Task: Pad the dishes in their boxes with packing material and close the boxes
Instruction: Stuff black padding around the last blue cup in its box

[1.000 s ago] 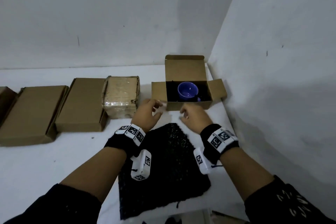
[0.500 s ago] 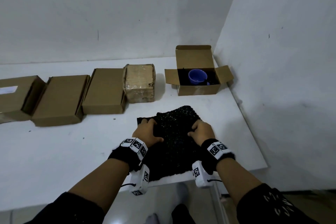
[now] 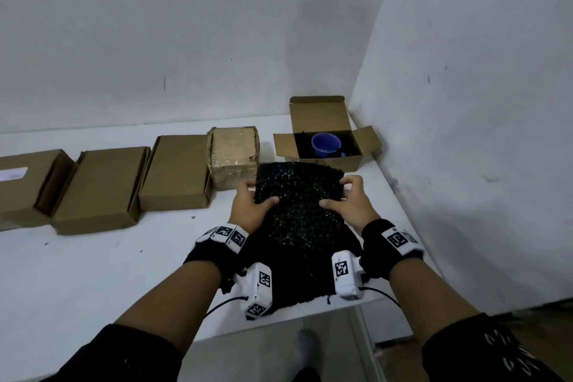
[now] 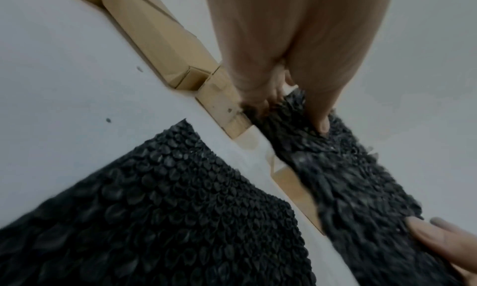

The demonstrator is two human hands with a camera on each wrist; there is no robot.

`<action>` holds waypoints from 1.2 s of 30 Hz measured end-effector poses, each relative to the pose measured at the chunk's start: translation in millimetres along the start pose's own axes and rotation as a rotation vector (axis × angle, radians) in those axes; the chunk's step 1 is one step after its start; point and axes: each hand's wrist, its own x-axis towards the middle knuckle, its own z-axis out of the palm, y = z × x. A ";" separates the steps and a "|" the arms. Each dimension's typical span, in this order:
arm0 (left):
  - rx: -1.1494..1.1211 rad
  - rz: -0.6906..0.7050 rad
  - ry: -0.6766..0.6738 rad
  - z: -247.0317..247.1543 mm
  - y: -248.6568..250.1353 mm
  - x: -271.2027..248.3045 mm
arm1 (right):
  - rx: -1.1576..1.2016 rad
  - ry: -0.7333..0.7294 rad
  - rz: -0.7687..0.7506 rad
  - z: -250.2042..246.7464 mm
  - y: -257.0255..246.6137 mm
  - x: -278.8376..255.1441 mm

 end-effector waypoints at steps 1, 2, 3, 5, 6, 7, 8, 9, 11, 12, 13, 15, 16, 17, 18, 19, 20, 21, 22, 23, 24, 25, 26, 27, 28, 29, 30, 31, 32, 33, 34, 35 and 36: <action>-0.019 0.032 0.009 -2.4 3.9 2.4 | 0.039 0.021 0.003 -3.1 -1.8 1.4; -0.029 0.069 0.005 -5.3 6.4 4.9 | 0.059 0.039 -0.004 -5.3 -5.3 1.7; -0.033 0.120 -0.003 -7.7 10.1 6.1 | 0.056 0.059 -0.026 -6.6 -9.2 2.2; 0.047 0.233 -0.037 -11.2 18.2 7.9 | -0.029 0.071 -0.104 -8.5 -16.3 4.1; 0.105 0.281 -0.056 -12.7 21.8 9.9 | -0.081 0.045 -0.136 -8.9 -20.3 4.9; 0.150 0.311 -0.078 -14.2 26.8 11.2 | -0.118 -0.005 -0.162 -9.3 -23.7 6.2; 0.167 0.310 -0.099 -15.5 30.0 13.6 | -0.146 -0.062 -0.170 -10.0 -26.3 7.9; 0.161 0.287 -0.127 -17.5 34.1 15.4 | -0.172 -0.104 -0.168 -10.6 -28.9 9.9; 0.140 0.235 -0.156 -22.0 42.1 19.3 | -0.299 -0.113 -0.203 -12.7 -34.6 13.6; 0.159 0.232 -0.148 -24.5 44.3 22.6 | -0.374 -0.094 -0.237 -13.5 -37.4 15.8; 0.205 0.247 -0.134 -27.3 48.7 23.6 | -0.428 -0.068 -0.270 -14.2 -39.2 18.9; 0.336 0.328 -0.091 -30.5 55.3 27.4 | -0.443 -0.022 -0.312 -16.4 -41.7 26.0; 0.378 0.373 -0.069 -31.9 57.9 29.5 | -0.423 -0.012 -0.324 -17.7 -43.0 30.0; 0.392 0.404 -0.052 -33.1 60.1 31.9 | -0.406 -0.011 -0.346 -19.0 -44.5 34.2; 0.393 0.425 -0.037 -33.3 61.5 35.4 | -0.395 -0.017 -0.362 -20.1 -46.4 39.0; 0.392 0.443 -0.035 -32.7 62.8 38.6 | -0.377 -0.026 -0.376 -20.9 -47.6 45.0; 0.398 0.459 -0.048 -31.4 63.8 42.6 | -0.355 -0.033 -0.380 -20.7 -50.1 49.6; 0.398 0.479 -0.072 -29.3 66.2 45.2 | -0.334 -0.038 -0.381 -20.1 -52.8 53.7; 0.383 0.485 -0.110 -26.5 69.1 47.6 | -0.328 -0.038 -0.384 -18.9 -56.0 57.6; 0.348 0.465 -0.166 -23.0 73.0 48.8 | -0.328 -0.037 -0.391 -17.4 -58.5 61.4; 0.305 0.436 -0.225 -18.9 76.2 50.9 | -0.329 -0.038 -0.397 -15.6 -60.8 64.7; 0.290 0.416 -0.270 -13.9 80.2 54.8 | -0.324 -0.039 -0.393 -15.0 -63.4 69.9; 0.307 0.406 -0.292 -9.3 82.2 57.8 | -0.316 -0.033 -0.375 -14.1 -66.3 73.8; 0.350 0.396 -0.291 -3.4 83.5 62.9 | -0.308 -0.018 -0.349 -13.8 -69.5 78.8; 0.391 0.389 -0.277 2.1 83.6 68.5 | -0.323 0.022 -0.338 -13.8 -71.5 83.8; 0.414 0.376 -0.262 6.8 84.1 73.5 | -0.383 0.100 -0.356 -14.4 -71.7 88.6; 0.404 0.352 -0.250 11.1 84.2 78.5 | -0.484 0.209 -0.397 -15.4 -71.9 91.4; 0.370 0.320 -0.241 15.1 84.8 82.2 | -0.586 0.323 -0.457 -16.7 -71.4 93.1; 0.315 0.283 -0.241 18.6 85.3 85.9 | -0.649 0.392 -0.524 -17.6 -70.2 94.5; 0.250 0.252 -0.257 21.2 87.4 88.1 | -0.665 0.378 -0.571 -17.6 -69.6 95.2; 0.189 0.234 -0.289 23.1 89.5 90.1 | -0.652 0.290 -0.592 -16.7 -67.2 97.0; 0.135 0.227 -0.328 25.1 91.9 91.3 | -0.625 0.162 -0.583 -15.7 -63.7 99.2; 0.086 0.231 -0.370 27.1 94.8 92.0 | -0.598 0.038 -0.547 -14.1 -60.9 101.1</action>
